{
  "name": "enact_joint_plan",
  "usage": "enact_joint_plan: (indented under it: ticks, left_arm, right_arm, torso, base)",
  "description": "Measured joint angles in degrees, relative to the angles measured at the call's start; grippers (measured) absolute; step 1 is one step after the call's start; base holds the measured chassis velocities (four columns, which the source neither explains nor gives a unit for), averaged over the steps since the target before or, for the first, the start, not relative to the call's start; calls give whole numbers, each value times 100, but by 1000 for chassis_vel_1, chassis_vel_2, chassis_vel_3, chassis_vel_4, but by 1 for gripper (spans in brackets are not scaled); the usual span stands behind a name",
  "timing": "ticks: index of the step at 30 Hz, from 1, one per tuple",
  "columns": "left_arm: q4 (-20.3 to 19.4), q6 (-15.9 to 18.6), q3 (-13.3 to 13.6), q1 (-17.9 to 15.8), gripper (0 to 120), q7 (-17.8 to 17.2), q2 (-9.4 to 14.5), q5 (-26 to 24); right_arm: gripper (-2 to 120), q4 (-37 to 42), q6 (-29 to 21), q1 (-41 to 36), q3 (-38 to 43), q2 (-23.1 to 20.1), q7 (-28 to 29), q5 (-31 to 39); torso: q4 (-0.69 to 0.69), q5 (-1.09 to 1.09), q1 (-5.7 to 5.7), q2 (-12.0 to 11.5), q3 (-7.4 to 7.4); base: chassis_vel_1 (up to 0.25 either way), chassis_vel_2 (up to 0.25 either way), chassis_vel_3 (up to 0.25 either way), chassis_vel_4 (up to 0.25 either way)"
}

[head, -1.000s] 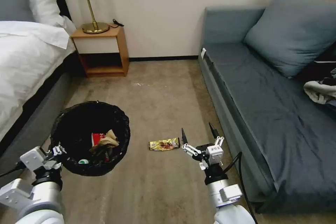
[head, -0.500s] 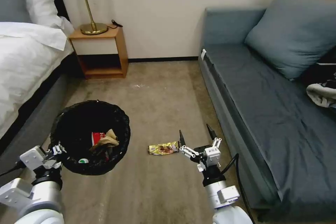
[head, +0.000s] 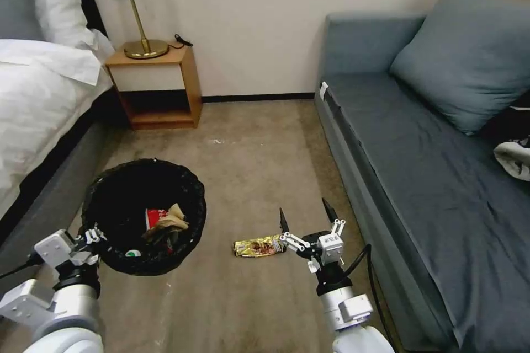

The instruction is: Pick up the trash bin, then pick up the garbage on the floor and place it into the trash bin.

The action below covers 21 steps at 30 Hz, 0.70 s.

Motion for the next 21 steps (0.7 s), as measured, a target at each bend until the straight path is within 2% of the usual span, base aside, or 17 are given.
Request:
enact_joint_plan:
  ticks: [21]
  left_arm:
    - [109,25,26,-107,6,-7,16,-4]
  right_arm:
    - [100,-212,19,184,-102,2,-7,-13]
  torso:
    - [0,0,0,0,0]
  base:
    - [-86,88,89,-91]
